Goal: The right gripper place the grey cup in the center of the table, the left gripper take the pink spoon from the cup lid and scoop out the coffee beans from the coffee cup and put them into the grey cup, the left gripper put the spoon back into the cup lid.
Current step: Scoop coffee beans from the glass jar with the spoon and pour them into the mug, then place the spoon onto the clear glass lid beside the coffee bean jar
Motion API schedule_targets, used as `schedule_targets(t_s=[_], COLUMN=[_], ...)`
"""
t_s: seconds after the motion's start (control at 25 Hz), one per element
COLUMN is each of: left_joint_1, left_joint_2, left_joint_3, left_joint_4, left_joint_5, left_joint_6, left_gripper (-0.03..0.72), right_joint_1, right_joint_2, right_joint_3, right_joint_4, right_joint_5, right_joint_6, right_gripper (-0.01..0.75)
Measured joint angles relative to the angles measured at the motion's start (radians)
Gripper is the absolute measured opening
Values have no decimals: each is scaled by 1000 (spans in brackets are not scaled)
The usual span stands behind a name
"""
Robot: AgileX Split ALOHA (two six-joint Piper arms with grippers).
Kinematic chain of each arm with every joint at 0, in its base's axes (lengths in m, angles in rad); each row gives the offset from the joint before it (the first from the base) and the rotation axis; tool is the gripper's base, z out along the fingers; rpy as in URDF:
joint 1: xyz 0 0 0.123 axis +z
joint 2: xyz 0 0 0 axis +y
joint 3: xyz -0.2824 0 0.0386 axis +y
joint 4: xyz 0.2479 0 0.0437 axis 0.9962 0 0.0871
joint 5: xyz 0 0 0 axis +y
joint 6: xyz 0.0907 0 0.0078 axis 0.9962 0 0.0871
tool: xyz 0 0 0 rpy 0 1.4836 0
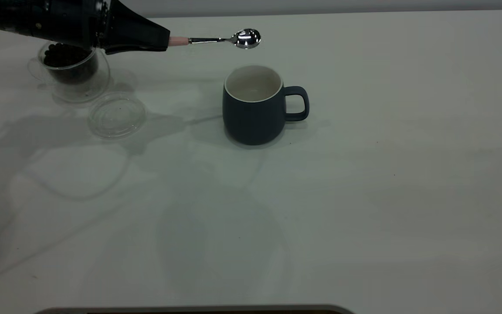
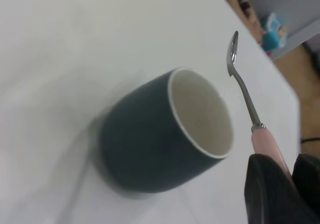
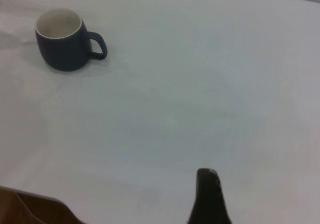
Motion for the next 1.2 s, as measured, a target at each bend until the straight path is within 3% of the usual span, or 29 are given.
schedule_targets(t_s=[0.28,0.6,0.76,1.04,1.2], left_joint_1=[22,95,189,417,500], left_joint_2=[-25,-220,-257,-260,-264], left_joint_3=[1,160,299,539,592], left_joint_4=[0,-8,-46,-120,-118], left_joint_5=[41,57,59,42,-53], left_joint_6=[-265,-322,-326,-232,-220], left_gripper=[129,129,129,129,129], right_joint_1=[0,0,0,0,0], right_joint_2=[0,0,0,0,0], right_joint_3=[0,0,0,0,0], right_joint_4=[0,0,0,0,0], right_joint_5=[0,0,0,0,0], right_joint_6=[0,0,0,0,0], right_gripper=[588,588,588,588,588])
